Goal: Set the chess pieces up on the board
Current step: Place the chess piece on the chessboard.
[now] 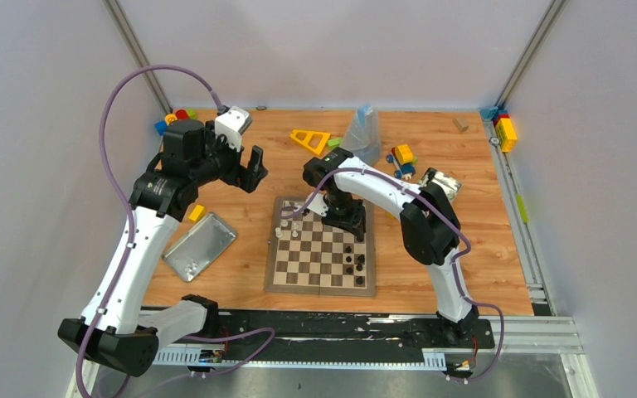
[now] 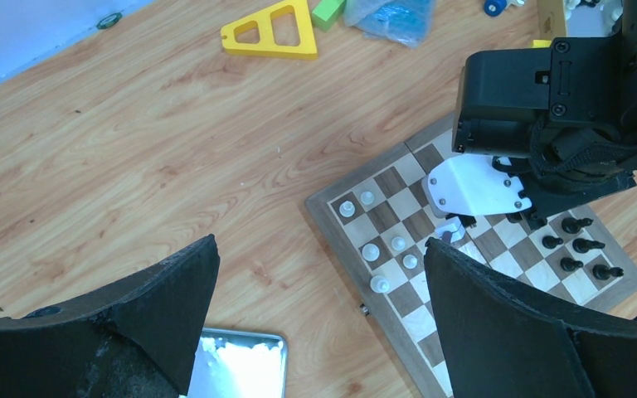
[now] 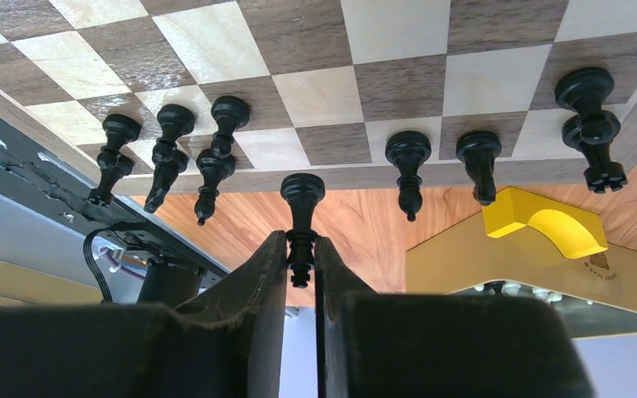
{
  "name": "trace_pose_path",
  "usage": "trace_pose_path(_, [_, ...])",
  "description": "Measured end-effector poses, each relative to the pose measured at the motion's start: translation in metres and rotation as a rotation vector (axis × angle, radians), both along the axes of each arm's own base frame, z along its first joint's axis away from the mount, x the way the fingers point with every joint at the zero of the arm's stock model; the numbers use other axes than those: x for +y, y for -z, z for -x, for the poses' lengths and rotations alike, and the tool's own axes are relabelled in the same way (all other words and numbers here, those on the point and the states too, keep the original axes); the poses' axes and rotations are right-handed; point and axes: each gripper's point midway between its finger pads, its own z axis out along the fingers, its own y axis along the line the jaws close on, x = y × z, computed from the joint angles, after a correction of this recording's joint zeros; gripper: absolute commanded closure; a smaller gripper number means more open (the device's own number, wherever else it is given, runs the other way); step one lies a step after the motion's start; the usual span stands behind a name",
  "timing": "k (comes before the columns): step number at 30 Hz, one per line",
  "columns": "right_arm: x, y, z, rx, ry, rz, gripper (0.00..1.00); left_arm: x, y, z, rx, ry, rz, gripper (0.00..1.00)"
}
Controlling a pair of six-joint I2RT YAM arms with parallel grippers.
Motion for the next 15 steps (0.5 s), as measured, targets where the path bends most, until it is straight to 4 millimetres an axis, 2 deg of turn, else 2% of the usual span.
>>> trace_pose_path(15, [0.0006,0.0037,0.0059,0.008,0.004,0.013,0.93,-0.0007,0.0034,0.0008,0.008,0.005,0.000,0.00])
